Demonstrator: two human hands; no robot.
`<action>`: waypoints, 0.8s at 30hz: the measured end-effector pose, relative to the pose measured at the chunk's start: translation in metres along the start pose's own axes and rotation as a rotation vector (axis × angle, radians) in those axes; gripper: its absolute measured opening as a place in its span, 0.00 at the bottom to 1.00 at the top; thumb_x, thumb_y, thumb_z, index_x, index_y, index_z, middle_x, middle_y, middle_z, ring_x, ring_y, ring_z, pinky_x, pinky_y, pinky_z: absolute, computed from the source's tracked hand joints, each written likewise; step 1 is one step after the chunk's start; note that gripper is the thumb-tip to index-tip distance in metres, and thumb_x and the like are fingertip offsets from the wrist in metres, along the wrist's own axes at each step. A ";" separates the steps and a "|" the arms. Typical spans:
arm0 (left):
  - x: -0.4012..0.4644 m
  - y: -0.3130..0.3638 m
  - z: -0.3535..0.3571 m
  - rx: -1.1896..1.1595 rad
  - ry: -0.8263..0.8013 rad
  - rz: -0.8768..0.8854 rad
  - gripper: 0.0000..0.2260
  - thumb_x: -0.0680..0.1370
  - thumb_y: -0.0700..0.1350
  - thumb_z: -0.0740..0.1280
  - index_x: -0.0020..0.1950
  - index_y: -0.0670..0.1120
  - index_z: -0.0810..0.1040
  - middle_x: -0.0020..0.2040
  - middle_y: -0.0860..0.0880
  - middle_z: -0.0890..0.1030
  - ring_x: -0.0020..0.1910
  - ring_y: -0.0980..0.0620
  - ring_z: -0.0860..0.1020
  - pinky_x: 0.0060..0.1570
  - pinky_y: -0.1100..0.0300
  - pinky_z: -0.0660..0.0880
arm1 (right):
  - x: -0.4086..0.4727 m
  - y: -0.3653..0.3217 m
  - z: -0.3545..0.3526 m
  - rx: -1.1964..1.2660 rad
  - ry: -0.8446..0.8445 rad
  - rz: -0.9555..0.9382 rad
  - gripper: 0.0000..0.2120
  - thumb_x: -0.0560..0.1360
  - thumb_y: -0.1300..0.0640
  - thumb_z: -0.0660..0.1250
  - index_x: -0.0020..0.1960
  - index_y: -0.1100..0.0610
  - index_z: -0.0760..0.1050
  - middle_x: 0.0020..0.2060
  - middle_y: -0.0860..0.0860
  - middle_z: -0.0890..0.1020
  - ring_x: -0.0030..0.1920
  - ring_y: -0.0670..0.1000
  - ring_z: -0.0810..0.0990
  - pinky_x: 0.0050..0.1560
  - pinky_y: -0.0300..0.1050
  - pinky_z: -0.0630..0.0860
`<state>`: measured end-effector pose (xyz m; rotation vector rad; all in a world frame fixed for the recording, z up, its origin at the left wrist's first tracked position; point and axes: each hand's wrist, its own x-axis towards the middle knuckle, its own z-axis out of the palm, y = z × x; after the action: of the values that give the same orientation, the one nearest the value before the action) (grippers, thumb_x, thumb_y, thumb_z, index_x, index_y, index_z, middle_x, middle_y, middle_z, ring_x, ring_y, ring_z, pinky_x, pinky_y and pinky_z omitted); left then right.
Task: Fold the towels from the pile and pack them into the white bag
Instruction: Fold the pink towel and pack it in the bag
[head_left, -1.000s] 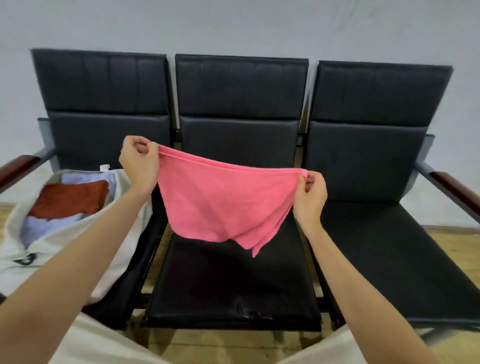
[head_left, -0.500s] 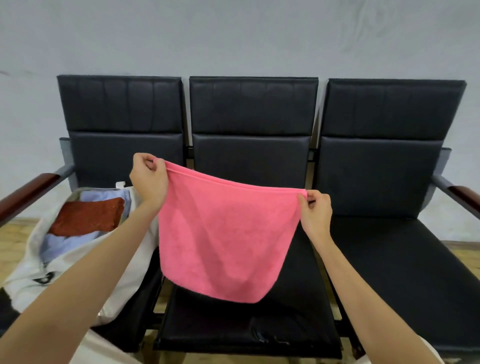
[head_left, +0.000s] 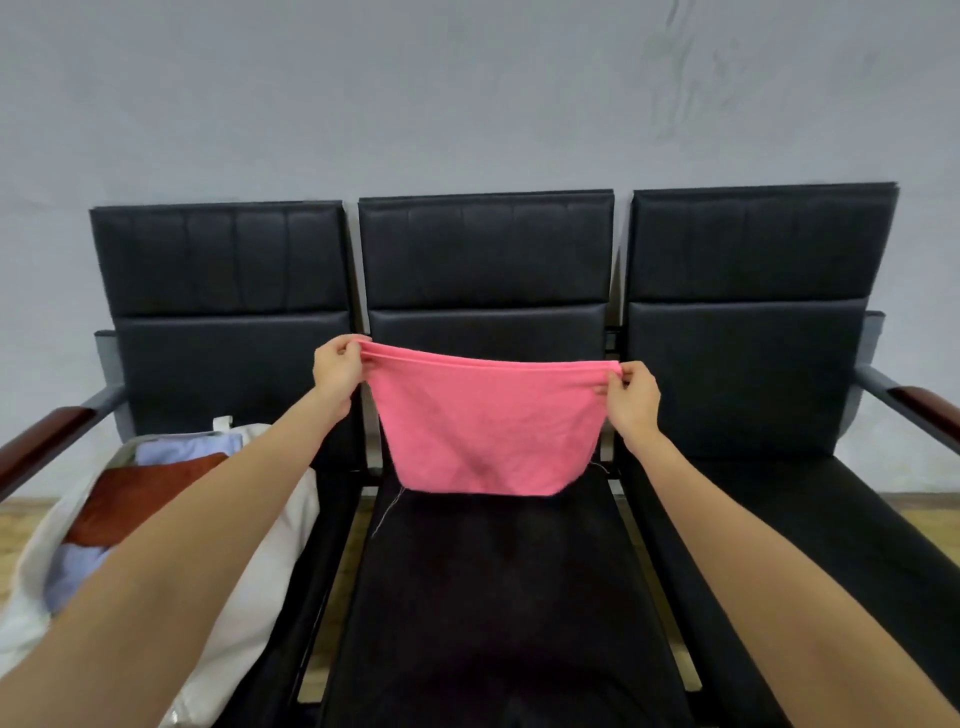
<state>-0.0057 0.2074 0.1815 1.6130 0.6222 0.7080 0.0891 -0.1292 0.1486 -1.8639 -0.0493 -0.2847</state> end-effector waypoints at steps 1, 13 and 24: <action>-0.002 0.000 0.001 -0.025 -0.013 -0.007 0.13 0.80 0.35 0.55 0.54 0.38 0.79 0.47 0.41 0.80 0.41 0.49 0.79 0.50 0.51 0.79 | 0.000 0.001 -0.002 0.004 -0.001 -0.008 0.05 0.80 0.64 0.59 0.53 0.63 0.72 0.48 0.59 0.81 0.44 0.52 0.82 0.50 0.45 0.77; -0.111 -0.132 -0.044 0.090 -0.148 -0.159 0.15 0.79 0.31 0.55 0.40 0.45 0.75 0.40 0.47 0.76 0.43 0.53 0.78 0.47 0.62 0.78 | -0.094 0.106 -0.024 -0.240 -0.185 0.030 0.05 0.78 0.63 0.62 0.53 0.64 0.74 0.48 0.57 0.80 0.50 0.57 0.80 0.54 0.56 0.77; -0.235 -0.250 -0.109 0.620 -0.299 -0.326 0.08 0.77 0.37 0.63 0.50 0.38 0.82 0.51 0.41 0.82 0.54 0.43 0.78 0.57 0.54 0.72 | -0.235 0.189 -0.039 -0.507 -0.522 0.214 0.10 0.78 0.62 0.64 0.55 0.67 0.76 0.49 0.60 0.81 0.48 0.55 0.78 0.46 0.39 0.67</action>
<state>-0.2469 0.1446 -0.0784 2.0619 0.9089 0.0149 -0.1121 -0.1983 -0.0689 -2.3819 -0.1432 0.3783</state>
